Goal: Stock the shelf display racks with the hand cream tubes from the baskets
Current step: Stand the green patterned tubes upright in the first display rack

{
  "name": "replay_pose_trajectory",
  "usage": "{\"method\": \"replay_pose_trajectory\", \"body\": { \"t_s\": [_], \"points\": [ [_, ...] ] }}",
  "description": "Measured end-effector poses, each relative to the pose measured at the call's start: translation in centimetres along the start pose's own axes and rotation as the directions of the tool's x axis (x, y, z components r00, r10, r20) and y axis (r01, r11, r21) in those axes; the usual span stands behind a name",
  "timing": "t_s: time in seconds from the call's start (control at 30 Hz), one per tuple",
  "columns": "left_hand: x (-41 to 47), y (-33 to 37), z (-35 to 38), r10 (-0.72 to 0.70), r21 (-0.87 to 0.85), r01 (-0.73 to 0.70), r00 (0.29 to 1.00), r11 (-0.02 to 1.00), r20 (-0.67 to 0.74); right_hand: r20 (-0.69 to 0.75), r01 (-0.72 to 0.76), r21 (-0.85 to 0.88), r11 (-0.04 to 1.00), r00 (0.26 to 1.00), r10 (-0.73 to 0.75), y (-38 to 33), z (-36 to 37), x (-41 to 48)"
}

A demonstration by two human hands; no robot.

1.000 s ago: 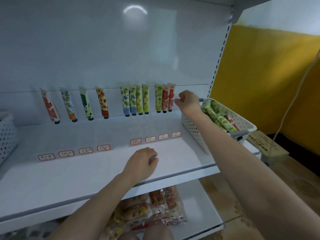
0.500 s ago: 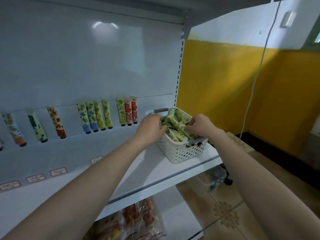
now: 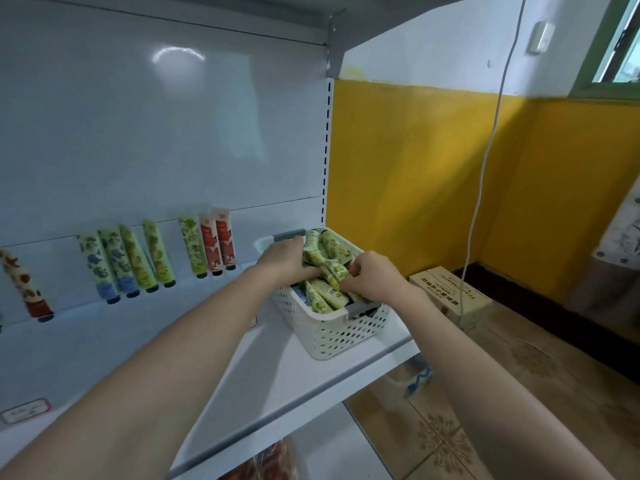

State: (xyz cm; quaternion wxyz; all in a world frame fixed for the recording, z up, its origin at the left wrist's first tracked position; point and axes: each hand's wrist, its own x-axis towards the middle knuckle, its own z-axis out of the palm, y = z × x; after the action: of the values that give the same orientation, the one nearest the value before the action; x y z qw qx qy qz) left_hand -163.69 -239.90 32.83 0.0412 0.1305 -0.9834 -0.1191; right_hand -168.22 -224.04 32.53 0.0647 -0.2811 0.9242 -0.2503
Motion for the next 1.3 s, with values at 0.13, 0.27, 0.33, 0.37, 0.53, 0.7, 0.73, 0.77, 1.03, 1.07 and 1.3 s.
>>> {"method": "replay_pose_trajectory", "body": {
  "t_s": [0.13,0.27,0.33,0.37,0.53,0.7,0.73,0.77,1.03,1.07,1.3],
  "points": [
    [1.0,-0.1,0.2,0.038,0.017,-0.038,0.999,0.999,-0.034,-0.023,0.012,0.016,1.0,1.0,-0.012,0.3,0.2,0.0],
    [1.6,-0.6,0.2,0.111,-0.053,-0.112,0.993,0.992,-0.031,-0.026,0.009,0.033,0.999,1.0,-0.008,0.2,0.2,-0.1],
    [2.1,-0.6,0.3,0.12,-0.07,-0.119,0.993,0.99,0.012,-0.025,0.006,0.029,1.0,1.0,-0.005,0.2,0.2,-0.2],
    [2.3,-0.6,0.3,0.122,-0.05,-0.121,0.992,0.991,0.029,-0.027,0.005,0.025,1.0,1.0,-0.005,0.2,0.2,-0.2],
    [2.3,-0.3,0.1,0.172,0.029,-0.172,0.985,0.985,0.014,-0.059,0.002,0.039,0.999,0.998,0.0,0.2,0.2,-0.4],
    [1.5,-1.2,-0.7,0.224,-0.08,-0.23,0.971,0.97,-0.082,-0.111,0.012,0.075,0.997,0.994,-0.004,0.3,0.3,-0.7],
    [1.3,-1.4,-1.0,0.239,-0.105,-0.248,0.967,0.963,-0.091,-0.118,0.015,0.088,0.996,0.993,-0.005,0.3,0.4,-0.6],
    [1.1,-1.5,-1.2,0.25,-0.13,-0.262,0.963,0.956,-0.101,-0.124,0.016,0.101,0.995,0.992,-0.004,0.4,0.4,-0.6],
    [-0.9,-0.5,-3.8,0.129,-0.538,-0.235,0.965,0.809,-0.226,-0.154,0.024,0.161,0.987,0.988,0.001,0.6,0.4,-0.9],
    [-1.2,-0.5,-4.0,0.099,-0.59,-0.226,0.966,0.775,-0.24,-0.158,0.032,0.173,0.984,0.987,-0.004,0.7,0.4,-1.0],
    [-2.9,-1.1,-4.3,-0.058,-0.826,-0.147,0.976,0.544,-0.211,-0.143,0.122,0.16,0.98,0.985,-0.099,0.7,0.2,-1.9]
  ]
}}
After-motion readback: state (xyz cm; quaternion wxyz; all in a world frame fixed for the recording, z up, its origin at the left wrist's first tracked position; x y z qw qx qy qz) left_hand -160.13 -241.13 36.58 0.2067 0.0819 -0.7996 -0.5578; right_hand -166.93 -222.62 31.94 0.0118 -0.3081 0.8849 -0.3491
